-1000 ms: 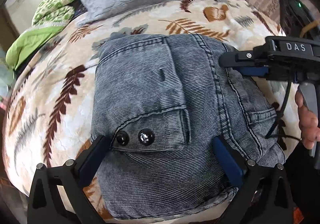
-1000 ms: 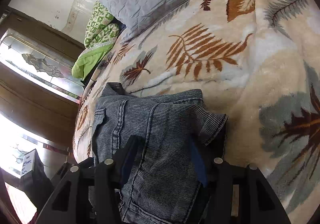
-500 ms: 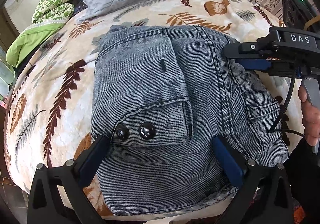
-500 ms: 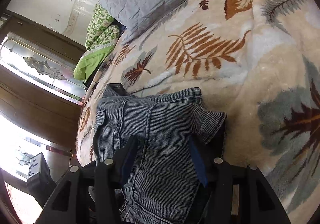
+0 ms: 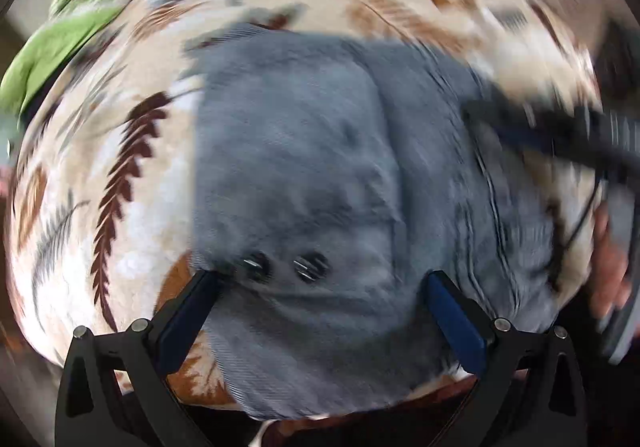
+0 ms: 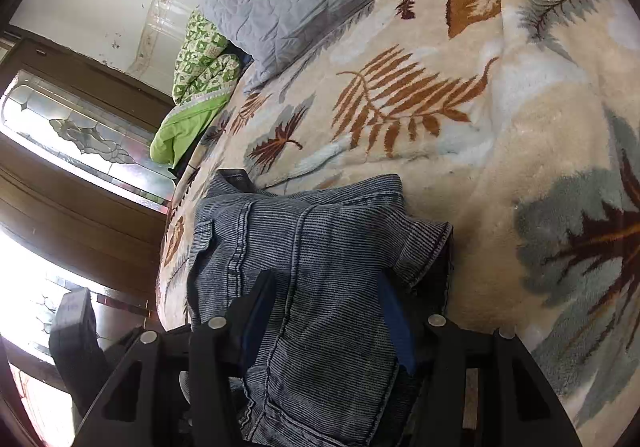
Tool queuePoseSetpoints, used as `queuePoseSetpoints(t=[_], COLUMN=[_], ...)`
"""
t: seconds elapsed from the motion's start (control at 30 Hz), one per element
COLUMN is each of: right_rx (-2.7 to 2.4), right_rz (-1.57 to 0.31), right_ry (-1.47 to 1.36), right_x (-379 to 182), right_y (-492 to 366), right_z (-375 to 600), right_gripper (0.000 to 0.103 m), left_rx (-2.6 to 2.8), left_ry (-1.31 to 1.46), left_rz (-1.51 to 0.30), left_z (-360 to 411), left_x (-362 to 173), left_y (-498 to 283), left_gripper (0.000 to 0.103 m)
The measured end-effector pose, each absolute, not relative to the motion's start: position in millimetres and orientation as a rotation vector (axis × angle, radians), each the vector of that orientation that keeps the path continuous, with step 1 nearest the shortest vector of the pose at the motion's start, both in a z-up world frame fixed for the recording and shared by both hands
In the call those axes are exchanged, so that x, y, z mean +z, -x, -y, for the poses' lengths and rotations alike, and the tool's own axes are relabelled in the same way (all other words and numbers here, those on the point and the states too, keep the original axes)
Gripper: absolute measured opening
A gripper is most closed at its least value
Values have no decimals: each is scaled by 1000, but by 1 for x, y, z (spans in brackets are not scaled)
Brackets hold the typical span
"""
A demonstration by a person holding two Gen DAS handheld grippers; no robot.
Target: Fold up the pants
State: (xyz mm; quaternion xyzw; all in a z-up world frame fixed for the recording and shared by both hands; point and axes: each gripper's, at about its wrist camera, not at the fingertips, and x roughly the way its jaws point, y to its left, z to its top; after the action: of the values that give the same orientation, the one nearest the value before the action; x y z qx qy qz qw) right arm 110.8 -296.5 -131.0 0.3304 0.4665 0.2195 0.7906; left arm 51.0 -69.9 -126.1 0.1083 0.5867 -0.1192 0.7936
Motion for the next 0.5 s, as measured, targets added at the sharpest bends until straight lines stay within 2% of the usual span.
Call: queuePoseSetpoints(t=[0.1, 0.3, 0.43, 0.5], right_rx=[475, 485, 490, 489], right_rz=[-1005, -1012, -1012, -1016], right_ry=[-721, -741, -723, -710], right_x=[-131, -132, -130, -128], right_y=[-111, -113, -114, -116], right_z=[297, 299, 295, 293], right_gripper=[59, 63, 67, 67], left_rx=[-239, -261, -334, -346], left_ry=[-172, -152, 98, 68], left_rz=[-1233, -1265, -1358, -1344], left_z=[57, 56, 30, 36], left_x=[-121, -143, -165, -163], left_y=[-61, -73, -86, -82], left_gripper=[103, 103, 103, 103])
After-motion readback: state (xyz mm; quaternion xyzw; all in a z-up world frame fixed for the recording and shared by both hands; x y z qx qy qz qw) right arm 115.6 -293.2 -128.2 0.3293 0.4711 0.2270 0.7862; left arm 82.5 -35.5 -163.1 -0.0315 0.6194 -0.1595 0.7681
